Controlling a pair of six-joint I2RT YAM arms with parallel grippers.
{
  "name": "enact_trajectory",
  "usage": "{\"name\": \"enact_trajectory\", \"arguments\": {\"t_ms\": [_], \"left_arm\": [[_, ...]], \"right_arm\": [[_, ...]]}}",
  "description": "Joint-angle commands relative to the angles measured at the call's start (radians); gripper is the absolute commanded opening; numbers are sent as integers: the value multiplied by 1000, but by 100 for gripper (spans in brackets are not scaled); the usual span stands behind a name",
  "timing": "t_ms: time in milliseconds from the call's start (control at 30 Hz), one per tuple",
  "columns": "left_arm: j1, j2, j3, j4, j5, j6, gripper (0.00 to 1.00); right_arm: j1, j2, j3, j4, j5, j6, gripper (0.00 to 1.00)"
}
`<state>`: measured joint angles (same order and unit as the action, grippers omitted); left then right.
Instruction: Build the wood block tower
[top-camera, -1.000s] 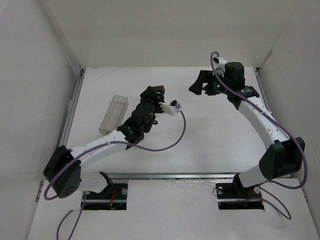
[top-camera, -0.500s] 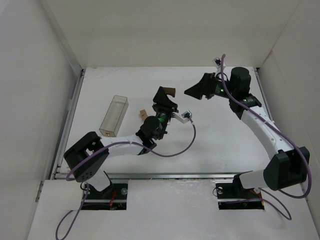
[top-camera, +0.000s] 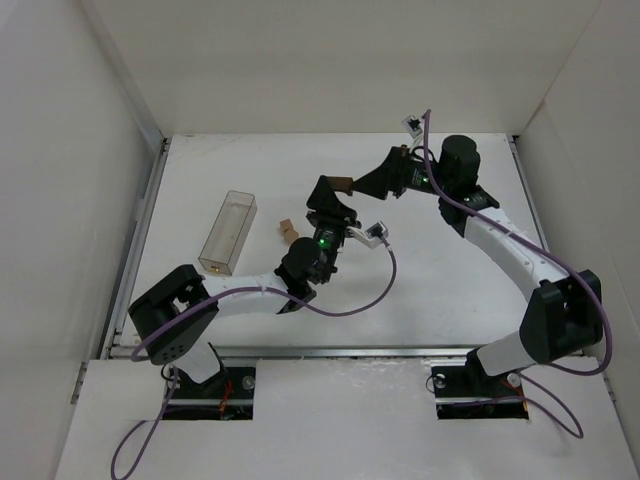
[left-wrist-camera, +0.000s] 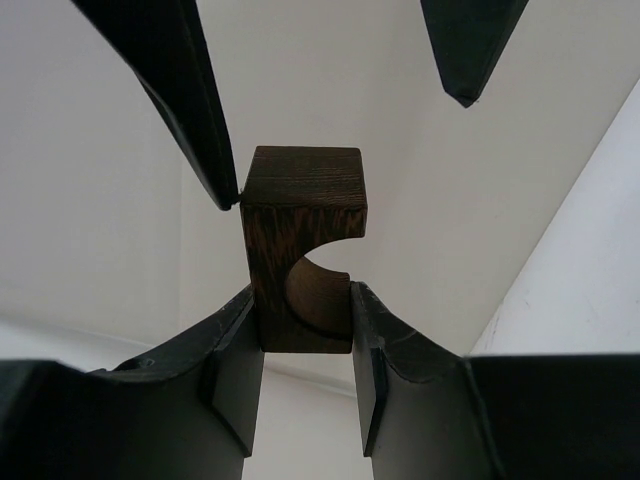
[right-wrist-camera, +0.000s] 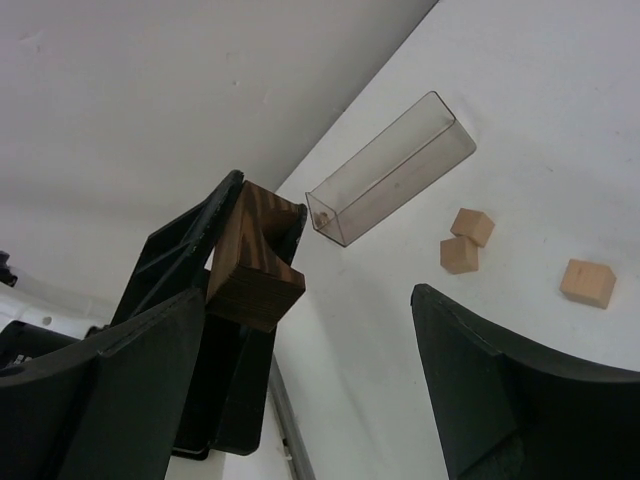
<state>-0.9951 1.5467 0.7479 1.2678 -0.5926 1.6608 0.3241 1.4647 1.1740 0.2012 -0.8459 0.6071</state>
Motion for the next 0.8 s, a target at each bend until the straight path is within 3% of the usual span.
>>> {"name": "enact_trajectory", "arguments": {"t_ms": [0, 300, 567, 767], "left_arm": [[-5, -25, 4, 71, -21, -45, 0], [-5, -34, 4, 4, -30, -90, 0], [-5, -34, 4, 4, -33, -81, 0], [-14, -34, 4, 4, -52, -81, 0]], "right_arm": [[16, -4, 26, 90, -21, 2, 89], [49, -20, 27, 6, 48, -66, 83], [58, 46, 64, 15, 27, 43, 76], [58, 100, 64, 153, -15, 244, 66]]}}
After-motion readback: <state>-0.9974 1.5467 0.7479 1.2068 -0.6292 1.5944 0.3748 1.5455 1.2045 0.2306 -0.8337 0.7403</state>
